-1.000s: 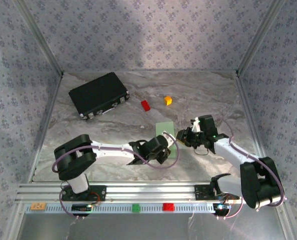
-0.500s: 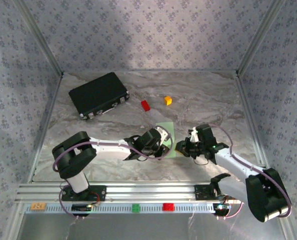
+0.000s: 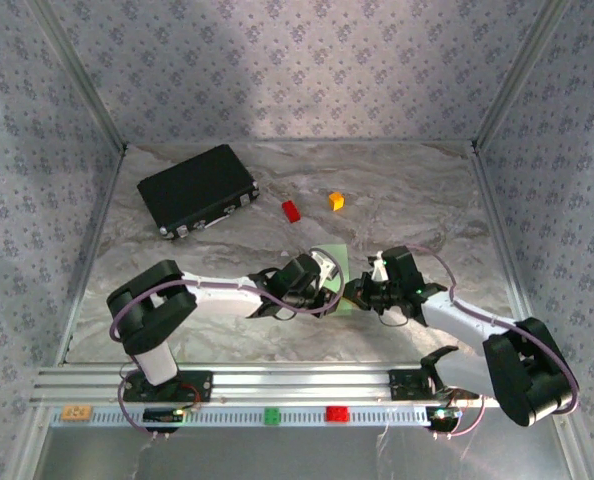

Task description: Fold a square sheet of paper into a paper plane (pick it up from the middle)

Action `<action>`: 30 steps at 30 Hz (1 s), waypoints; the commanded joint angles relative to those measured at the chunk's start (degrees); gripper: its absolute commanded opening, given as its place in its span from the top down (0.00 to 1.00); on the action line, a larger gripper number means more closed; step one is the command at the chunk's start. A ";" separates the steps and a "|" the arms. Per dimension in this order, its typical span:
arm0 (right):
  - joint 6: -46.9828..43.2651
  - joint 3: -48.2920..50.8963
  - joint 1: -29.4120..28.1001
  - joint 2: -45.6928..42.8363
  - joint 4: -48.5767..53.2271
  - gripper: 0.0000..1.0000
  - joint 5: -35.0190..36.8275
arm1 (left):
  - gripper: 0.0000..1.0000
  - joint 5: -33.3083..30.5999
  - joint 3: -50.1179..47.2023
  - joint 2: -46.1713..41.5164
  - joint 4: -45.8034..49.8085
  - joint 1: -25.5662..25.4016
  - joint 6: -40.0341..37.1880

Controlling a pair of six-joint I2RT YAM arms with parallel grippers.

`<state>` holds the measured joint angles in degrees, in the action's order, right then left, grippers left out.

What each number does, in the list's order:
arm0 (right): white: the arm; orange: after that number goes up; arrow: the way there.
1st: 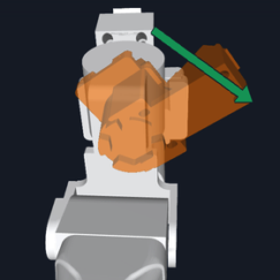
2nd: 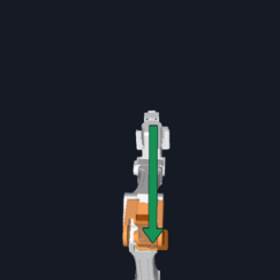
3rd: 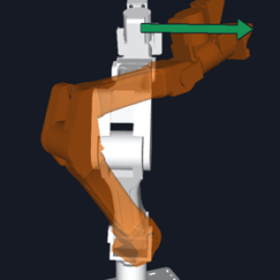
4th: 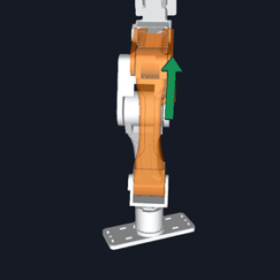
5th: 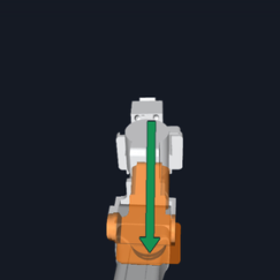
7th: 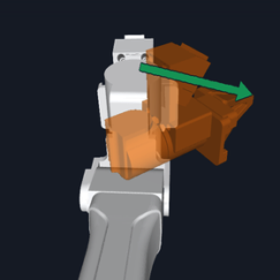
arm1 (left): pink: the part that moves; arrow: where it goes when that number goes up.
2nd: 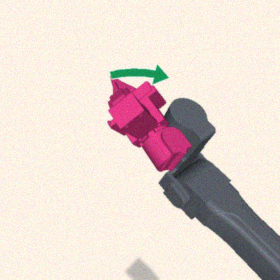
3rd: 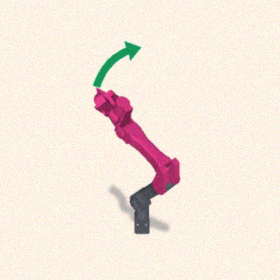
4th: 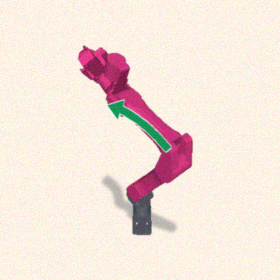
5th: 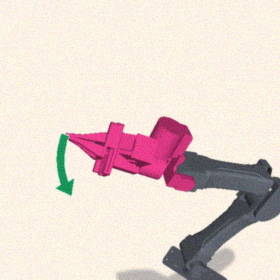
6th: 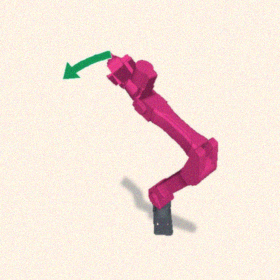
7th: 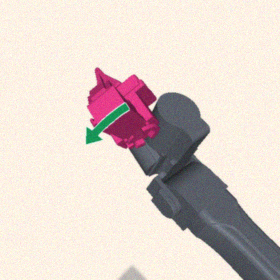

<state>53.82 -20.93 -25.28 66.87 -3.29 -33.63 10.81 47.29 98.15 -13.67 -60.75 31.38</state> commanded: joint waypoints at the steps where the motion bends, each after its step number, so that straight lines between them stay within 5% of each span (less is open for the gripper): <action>1: 0.74 -1.18 0.20 0.67 -1.00 0.92 0.61 | 0.75 1.71 0.00 0.38 -1.20 0.53 0.50; 15: 0.54 -1.45 0.26 2.20 -1.36 0.92 0.01 | 0.74 2.81 0.17 0.38 -2.30 1.73 -0.08; 30: -1.18 -1.71 0.59 1.42 3.71 0.92 2.78 | 0.95 3.68 0.18 0.53 -1.12 2.83 -1.57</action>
<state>53.71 -20.97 -24.99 68.69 -3.90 -33.12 13.56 47.29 98.72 -13.98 -58.48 30.89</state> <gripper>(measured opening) 0.078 0.059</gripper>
